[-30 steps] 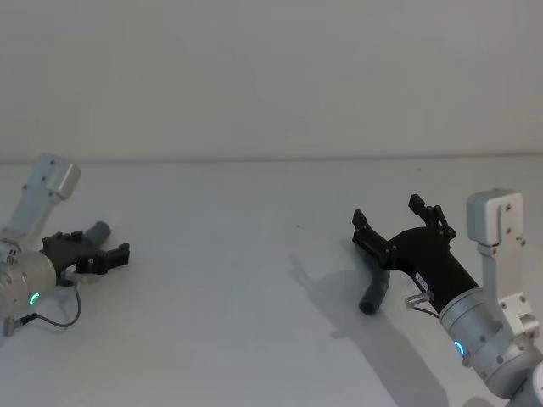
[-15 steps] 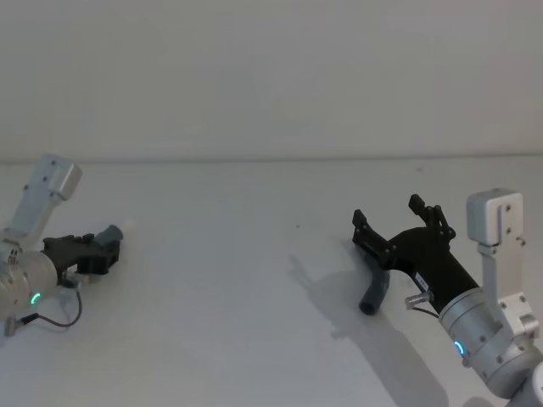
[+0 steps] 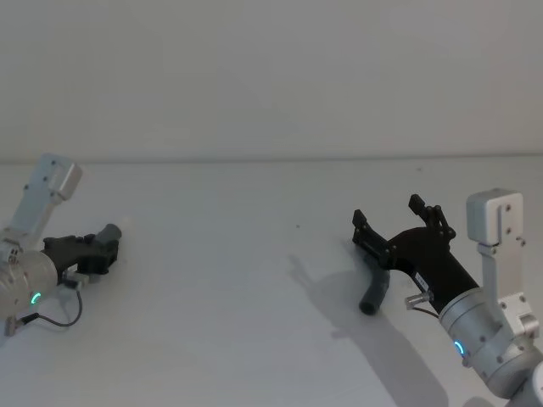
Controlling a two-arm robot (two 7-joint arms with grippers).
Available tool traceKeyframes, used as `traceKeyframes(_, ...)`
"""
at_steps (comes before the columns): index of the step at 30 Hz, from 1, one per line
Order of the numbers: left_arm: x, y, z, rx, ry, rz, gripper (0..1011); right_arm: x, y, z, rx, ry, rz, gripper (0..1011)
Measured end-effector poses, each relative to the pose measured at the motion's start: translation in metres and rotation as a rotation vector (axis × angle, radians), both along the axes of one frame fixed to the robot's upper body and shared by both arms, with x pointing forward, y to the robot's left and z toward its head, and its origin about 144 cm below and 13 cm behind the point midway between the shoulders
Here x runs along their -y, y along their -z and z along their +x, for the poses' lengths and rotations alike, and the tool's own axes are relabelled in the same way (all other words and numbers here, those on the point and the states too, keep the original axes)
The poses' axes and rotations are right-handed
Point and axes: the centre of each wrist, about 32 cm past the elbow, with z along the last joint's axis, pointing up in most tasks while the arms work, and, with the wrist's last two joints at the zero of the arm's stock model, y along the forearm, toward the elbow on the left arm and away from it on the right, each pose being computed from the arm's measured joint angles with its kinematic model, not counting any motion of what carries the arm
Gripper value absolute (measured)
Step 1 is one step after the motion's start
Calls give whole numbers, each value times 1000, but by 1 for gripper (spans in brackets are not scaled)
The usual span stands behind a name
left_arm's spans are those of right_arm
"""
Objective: Use both hands to pick up one end of the pipe from the table, align the ends, and insert them.
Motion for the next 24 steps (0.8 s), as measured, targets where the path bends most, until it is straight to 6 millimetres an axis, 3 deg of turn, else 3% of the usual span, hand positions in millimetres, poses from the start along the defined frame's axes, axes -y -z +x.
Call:
traceKeyframes(13, 0, 0, 0, -1, 0, 0, 348, 8, -11, -2, -43, -14, -19, 1003)
traceKeyframes(24, 0, 0, 0, -1, 0, 0, 348, 17, -36, -2, -177, -21, -51, 1003)
